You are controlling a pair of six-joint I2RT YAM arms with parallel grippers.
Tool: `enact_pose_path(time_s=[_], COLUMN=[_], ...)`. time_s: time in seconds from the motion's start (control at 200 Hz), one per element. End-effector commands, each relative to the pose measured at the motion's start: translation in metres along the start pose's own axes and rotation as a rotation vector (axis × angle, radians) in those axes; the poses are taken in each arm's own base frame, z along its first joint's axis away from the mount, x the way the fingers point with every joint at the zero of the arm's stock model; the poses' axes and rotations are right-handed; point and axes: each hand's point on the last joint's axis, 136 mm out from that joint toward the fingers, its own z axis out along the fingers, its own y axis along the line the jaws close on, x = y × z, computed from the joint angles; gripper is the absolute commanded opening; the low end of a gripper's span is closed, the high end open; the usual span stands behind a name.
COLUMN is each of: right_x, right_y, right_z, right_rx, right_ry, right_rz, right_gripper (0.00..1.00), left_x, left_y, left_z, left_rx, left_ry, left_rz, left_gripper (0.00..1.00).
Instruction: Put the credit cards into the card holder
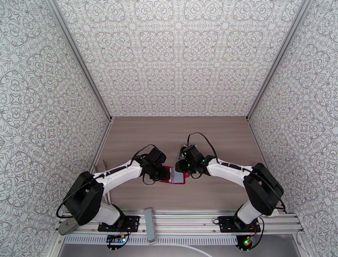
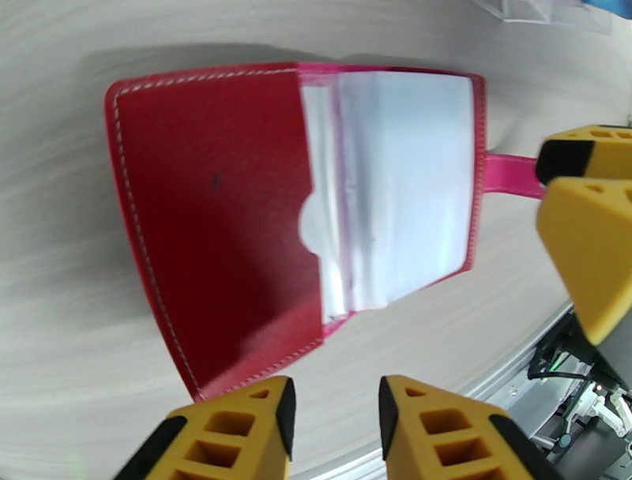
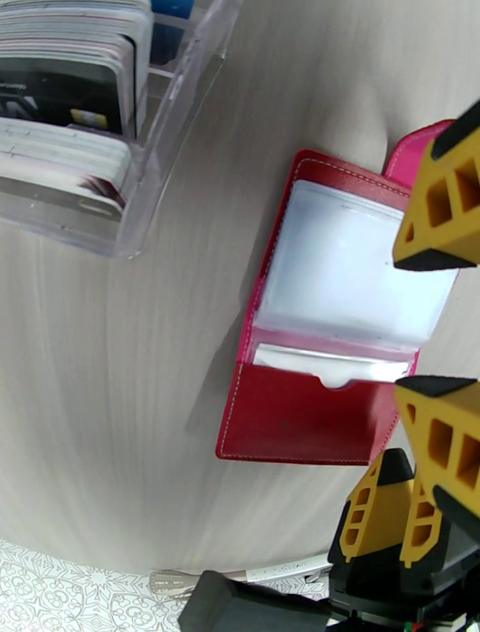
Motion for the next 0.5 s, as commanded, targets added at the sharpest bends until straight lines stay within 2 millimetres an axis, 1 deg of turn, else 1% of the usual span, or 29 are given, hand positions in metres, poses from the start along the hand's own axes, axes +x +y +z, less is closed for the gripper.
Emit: enact_pose_path(time_s=[0.0, 0.08, 0.275, 0.375, 0.495], right_x=[-0.009, -0.008, -0.009, -0.01, -0.012], right_y=[0.004, 0.002, 0.004, 0.006, 0.005], right_z=[0.003, 0.006, 0.013, 0.016, 0.018], right_rx=[-0.009, -0.003, -0.013, -0.019, -0.014], right_ry=[-0.015, -0.009, 0.001, 0.006, 0.006], right_rz=[0.0, 0.002, 0.004, 0.005, 0.005], right_gripper=[0.41, 0.41, 0.41, 0.41, 0.41], left_x=[-0.002, 0.0, 0.004, 0.006, 0.009], left_y=[0.015, 0.021, 0.034, 0.037, 0.036], left_z=[0.013, 0.018, 0.03, 0.034, 0.036], left_rx=[-0.044, -0.062, -0.092, -0.095, -0.085], left_ry=[-0.012, -0.004, 0.0, 0.004, 0.01], left_rz=[-0.003, -0.008, -0.007, -0.008, -0.01], left_gripper=[0.35, 0.35, 0.35, 0.36, 0.36])
